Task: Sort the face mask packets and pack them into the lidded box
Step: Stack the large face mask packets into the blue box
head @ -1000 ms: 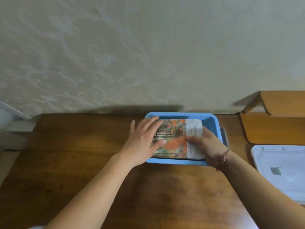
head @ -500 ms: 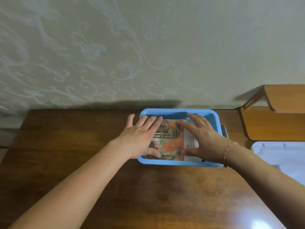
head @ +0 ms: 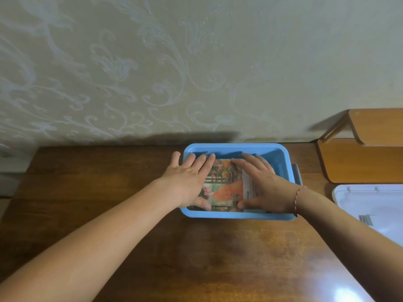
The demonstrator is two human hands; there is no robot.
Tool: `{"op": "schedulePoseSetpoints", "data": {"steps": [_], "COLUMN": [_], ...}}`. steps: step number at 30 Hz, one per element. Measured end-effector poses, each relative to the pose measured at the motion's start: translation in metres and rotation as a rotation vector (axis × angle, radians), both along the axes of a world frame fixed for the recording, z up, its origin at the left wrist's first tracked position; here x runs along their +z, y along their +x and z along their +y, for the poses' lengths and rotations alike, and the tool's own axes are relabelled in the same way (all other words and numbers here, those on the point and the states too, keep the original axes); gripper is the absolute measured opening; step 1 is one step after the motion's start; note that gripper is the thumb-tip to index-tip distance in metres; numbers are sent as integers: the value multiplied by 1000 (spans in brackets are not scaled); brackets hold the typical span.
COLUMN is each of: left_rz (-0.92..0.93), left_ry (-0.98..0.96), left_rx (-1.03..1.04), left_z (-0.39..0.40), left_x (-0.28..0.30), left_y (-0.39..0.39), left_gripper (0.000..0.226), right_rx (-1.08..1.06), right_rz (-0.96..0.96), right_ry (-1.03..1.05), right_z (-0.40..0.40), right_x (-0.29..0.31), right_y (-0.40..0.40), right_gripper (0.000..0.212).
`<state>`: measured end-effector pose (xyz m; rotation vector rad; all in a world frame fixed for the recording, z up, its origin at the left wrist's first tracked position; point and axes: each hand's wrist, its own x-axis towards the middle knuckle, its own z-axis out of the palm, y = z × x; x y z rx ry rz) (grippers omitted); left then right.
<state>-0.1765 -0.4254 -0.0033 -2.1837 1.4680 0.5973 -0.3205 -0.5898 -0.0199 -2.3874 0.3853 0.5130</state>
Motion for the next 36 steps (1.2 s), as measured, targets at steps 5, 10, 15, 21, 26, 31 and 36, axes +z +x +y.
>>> {"op": "schedulePoseSetpoints", "data": {"steps": [5,10,15,21,26,31,36], "left_rz": [55,157,238,260,229,216,250], "left_ry": [-142,-237,-322,-306,-336,-345,-509], "left_rx": [27,70,106,127,123,117,124], "left_z": [8,19,23,25,25,25,29], "left_x": [1,-8,-15,-13,-14,-14,-20], "left_y": [0,0,-2,0,-1,-1,-2], "left_gripper": [103,89,84,87,85,82,68], "right_rx": [-528,-908,-920,-1008,-1072,-1103,-1120], "right_rz": [-146,66,162,185,119,86,91], "right_ry": [269,685,771,853,920,924,905], "right_z": [8,4,3,4,1,1,4], "right_x": [6,-10,-10,-8,2,-1,-4], "right_y": [-10,-10,-5,-5,-2,0,1], "right_gripper": [92,35,30,27,27,33,34]}}
